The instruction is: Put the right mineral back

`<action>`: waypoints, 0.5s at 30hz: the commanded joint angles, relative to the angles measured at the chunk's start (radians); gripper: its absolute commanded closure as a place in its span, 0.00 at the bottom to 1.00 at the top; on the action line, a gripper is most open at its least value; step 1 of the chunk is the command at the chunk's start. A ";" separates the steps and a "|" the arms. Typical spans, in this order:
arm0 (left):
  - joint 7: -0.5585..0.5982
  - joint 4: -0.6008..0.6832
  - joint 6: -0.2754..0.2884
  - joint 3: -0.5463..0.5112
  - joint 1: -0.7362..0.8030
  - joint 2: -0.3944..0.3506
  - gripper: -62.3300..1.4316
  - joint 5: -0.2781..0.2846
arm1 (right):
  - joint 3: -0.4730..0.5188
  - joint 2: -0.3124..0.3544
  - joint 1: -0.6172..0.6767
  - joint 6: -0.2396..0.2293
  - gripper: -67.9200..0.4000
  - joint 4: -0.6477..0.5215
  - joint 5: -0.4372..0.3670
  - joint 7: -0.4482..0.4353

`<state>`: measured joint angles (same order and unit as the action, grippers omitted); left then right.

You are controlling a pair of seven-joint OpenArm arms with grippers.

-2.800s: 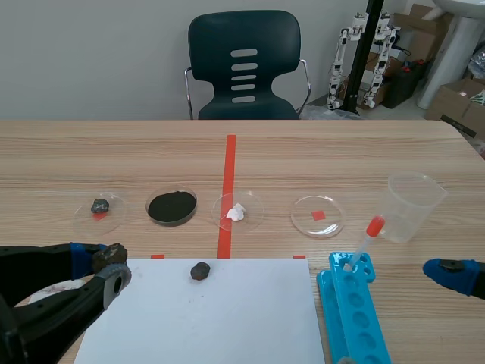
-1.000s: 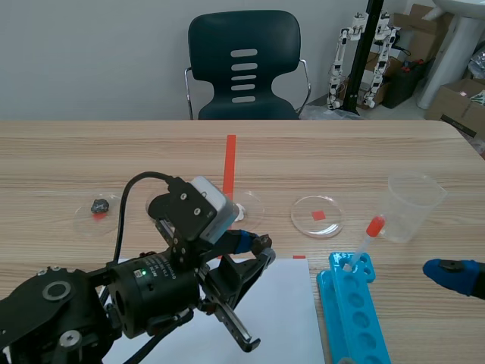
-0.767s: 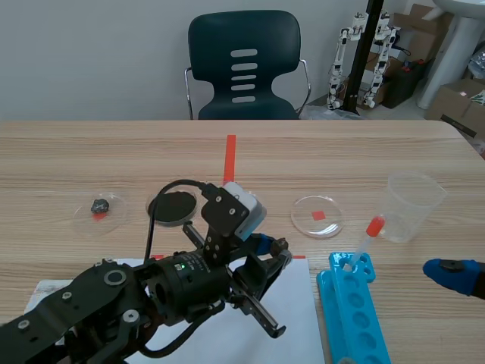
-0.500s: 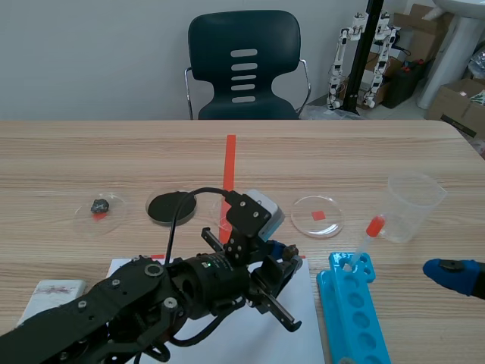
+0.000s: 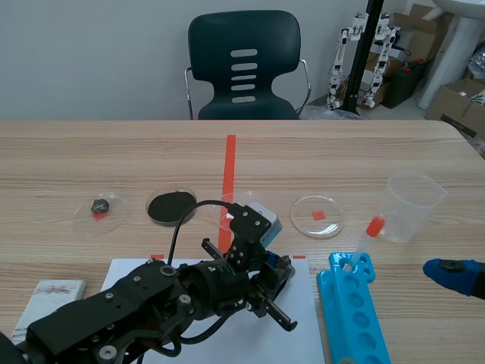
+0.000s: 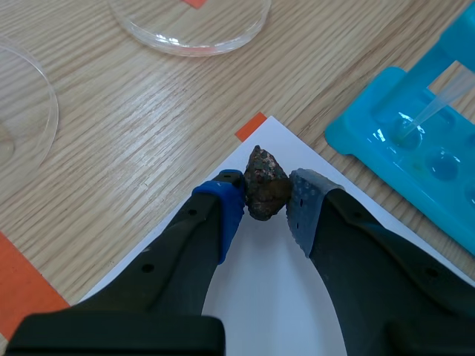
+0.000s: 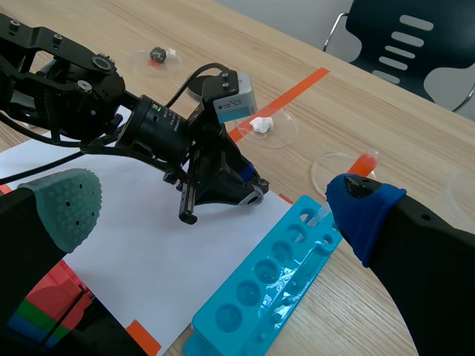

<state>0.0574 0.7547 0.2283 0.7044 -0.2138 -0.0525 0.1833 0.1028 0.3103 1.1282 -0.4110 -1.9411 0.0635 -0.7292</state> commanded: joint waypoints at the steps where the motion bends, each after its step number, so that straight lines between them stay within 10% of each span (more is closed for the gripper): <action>1: 0.017 0.019 0.002 -0.003 -0.005 0.014 0.91 0.006 | 0.003 0.000 0.002 -0.001 0.06 -0.009 -0.010 -0.015; 5: 0.017 0.016 0.002 -0.003 -0.005 0.013 0.86 0.006 | 0.003 0.000 0.002 -0.001 0.06 -0.009 -0.010 -0.015; 15: 0.018 0.016 0.002 -0.003 -0.005 0.013 0.24 0.007 | 0.003 0.000 0.002 -0.001 0.06 -0.009 -0.010 -0.015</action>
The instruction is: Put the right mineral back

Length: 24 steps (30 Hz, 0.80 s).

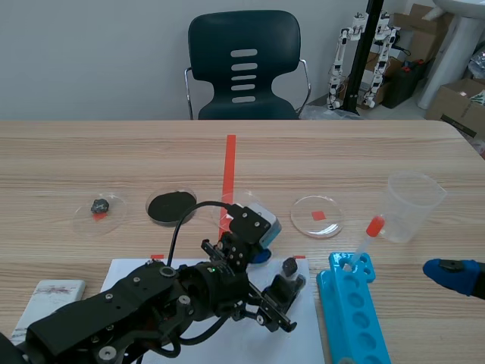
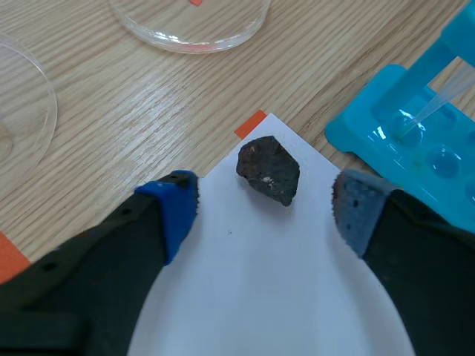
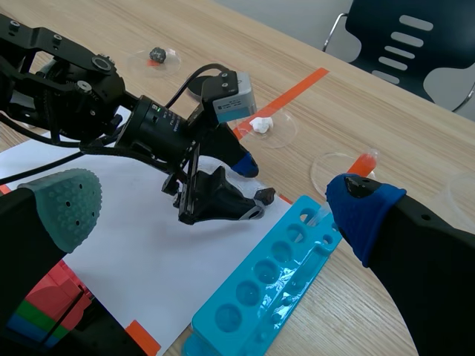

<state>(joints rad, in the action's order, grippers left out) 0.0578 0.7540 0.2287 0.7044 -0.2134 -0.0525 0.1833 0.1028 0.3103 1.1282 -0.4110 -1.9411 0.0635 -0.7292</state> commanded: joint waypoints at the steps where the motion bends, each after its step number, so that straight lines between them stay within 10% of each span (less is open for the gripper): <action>1: 0.019 0.017 0.002 -0.003 -0.005 0.013 0.17 0.006 | 0.003 0.000 0.002 -0.001 0.06 -0.009 -0.010 -0.015; 4: 0.029 0.018 0.003 -0.003 -0.005 0.013 0.00 0.006 | 0.003 0.000 0.002 -0.001 0.06 -0.009 -0.010 -0.015; 24: 0.031 0.322 0.020 -0.008 0.082 -0.148 0.00 0.006 | 0.003 0.000 0.002 -0.001 0.06 -0.009 -0.010 -0.015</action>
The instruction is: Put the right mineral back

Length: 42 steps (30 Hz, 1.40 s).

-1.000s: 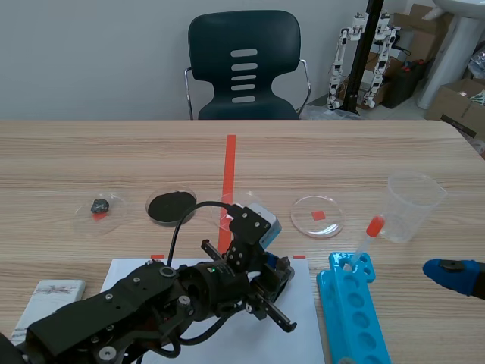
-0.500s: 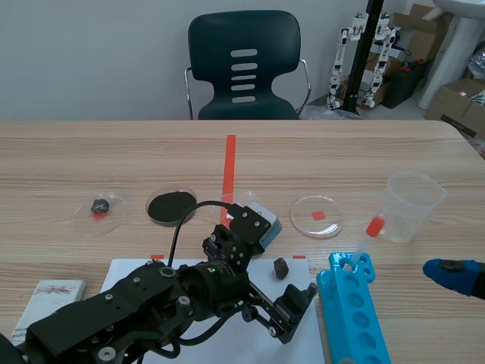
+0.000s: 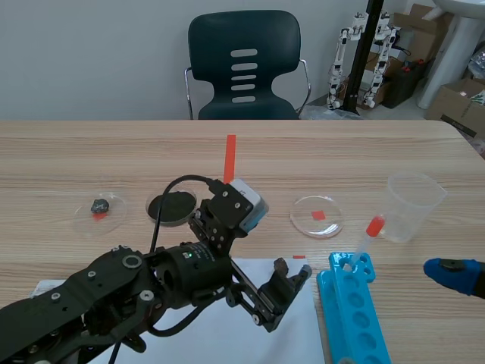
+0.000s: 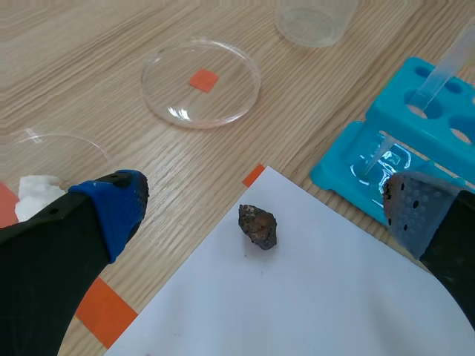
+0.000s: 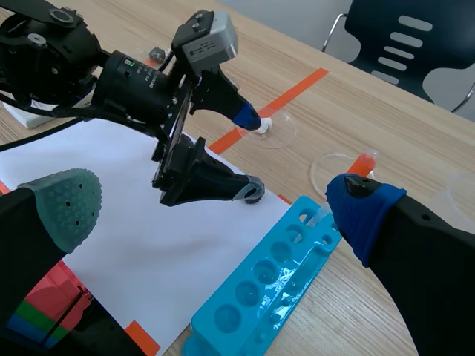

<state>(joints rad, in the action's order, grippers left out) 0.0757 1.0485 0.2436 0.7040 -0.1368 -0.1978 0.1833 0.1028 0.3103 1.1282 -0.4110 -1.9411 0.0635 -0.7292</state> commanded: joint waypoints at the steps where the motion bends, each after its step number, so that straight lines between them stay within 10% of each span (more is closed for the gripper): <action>1: 0.013 0.050 0.005 -0.012 0.011 -0.010 0.00 0.006 | 0.003 0.000 0.002 -0.001 0.06 -0.009 -0.010 -0.015; 12: 0.068 0.236 -0.154 -0.169 0.140 -0.039 0.00 0.093 | 0.003 0.000 0.002 -0.001 0.06 -0.009 -0.010 -0.015; 42: 0.111 0.241 -0.155 -0.286 0.208 -0.039 0.00 0.051 | 0.003 0.000 0.002 -0.001 0.06 -0.009 -0.010 -0.015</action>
